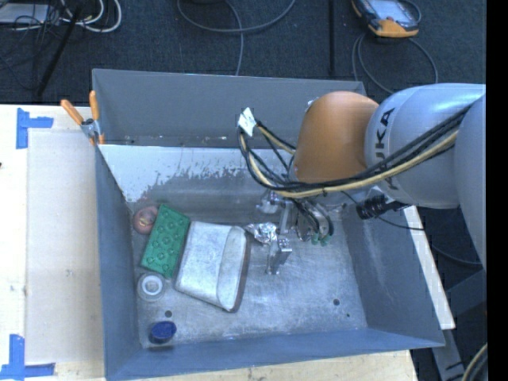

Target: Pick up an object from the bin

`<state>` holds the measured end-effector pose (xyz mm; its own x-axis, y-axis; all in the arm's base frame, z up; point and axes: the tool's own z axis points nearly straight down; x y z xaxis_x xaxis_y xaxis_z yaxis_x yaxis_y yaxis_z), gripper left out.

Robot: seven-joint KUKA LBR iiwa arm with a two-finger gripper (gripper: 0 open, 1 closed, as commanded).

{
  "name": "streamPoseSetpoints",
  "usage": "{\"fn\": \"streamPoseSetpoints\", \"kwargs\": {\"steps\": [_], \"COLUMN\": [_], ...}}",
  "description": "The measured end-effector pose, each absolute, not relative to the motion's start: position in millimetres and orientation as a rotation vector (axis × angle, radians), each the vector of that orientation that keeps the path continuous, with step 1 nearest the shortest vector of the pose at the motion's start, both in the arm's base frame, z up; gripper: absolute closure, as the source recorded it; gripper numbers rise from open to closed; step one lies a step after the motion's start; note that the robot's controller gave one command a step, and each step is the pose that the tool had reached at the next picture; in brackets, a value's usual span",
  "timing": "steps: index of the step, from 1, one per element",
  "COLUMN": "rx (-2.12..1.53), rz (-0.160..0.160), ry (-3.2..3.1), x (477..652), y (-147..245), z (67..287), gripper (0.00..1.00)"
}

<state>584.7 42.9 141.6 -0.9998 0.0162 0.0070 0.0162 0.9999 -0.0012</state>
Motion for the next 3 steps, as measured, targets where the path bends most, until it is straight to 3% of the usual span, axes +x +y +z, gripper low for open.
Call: {"fn": "streamPoseSetpoints", "kwargs": {"steps": [1, 2, 3], "rx": [-0.071, -0.069, 0.330], "rz": [-0.001, 0.001, 0.000], "ry": [-3.143, -3.141, -3.133], "x": [616.1, 615.9, 623.7], "y": [36.5, 36.4, 44.2], "z": [81.5, 79.5, 211.6], "gripper": [0.00, 1.00, 1.00]}}
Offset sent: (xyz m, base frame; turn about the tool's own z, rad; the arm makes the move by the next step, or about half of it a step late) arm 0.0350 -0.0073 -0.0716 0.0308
